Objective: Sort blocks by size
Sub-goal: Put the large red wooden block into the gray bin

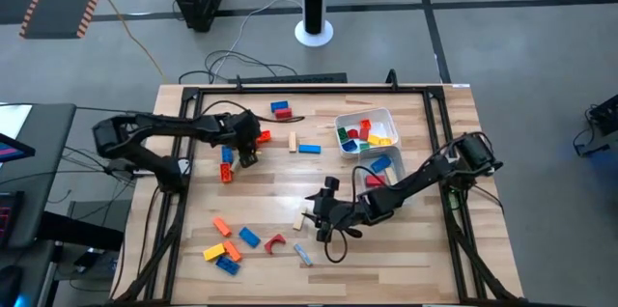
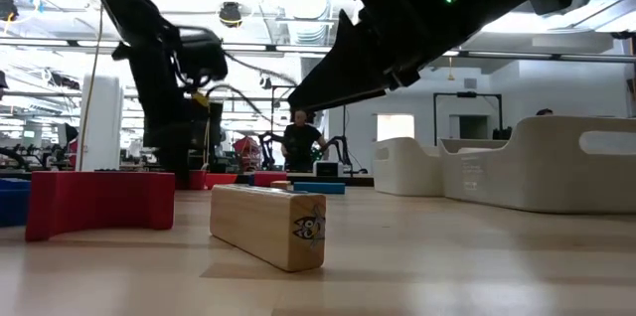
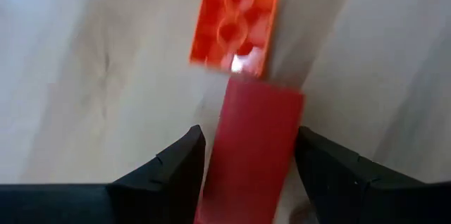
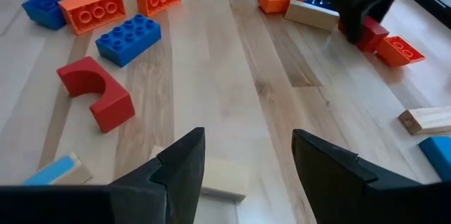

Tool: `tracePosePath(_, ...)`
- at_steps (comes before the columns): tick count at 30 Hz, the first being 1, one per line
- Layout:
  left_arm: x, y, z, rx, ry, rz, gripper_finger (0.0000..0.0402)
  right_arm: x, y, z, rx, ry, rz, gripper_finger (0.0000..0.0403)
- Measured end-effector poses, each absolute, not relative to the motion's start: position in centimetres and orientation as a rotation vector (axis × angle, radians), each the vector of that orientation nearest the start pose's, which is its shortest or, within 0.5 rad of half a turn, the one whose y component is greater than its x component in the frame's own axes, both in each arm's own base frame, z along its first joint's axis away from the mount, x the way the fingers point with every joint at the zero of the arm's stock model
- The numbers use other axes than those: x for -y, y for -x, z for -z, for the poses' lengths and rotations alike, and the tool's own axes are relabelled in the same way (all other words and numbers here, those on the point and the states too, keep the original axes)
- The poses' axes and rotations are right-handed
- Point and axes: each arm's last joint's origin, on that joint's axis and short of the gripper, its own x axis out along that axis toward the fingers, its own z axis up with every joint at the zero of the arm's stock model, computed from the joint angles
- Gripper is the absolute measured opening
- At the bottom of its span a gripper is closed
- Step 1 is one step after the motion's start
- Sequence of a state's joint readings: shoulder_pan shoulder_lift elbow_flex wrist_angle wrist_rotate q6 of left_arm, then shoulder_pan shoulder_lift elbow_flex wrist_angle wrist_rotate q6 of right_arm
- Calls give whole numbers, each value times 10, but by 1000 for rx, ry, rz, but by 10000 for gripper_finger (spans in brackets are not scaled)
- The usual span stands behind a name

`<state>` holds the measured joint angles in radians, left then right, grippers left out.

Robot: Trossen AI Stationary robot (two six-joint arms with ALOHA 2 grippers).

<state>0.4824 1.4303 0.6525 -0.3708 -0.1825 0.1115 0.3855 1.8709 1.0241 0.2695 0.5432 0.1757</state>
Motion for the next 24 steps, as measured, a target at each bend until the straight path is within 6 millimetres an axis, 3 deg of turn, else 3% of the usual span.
tracePosePath(6, -120, -212, -137, -1229, 98, -525, 201, -133, -359, -161, -501, 90, 190, 240)
tracePosePath(13, -113, -209, -148, -1193, 79, -515, 125, -131, -357, -158, -536, 79, 203, 240)
tracePosePath(18, -104, -210, -175, -1099, 123, -456, 125, -134, -354, -157, -547, 122, 229, 240)
tracePosePath(24, -73, -213, -213, -900, 171, -199, 125, -150, -348, -160, -528, 410, 207, 240)
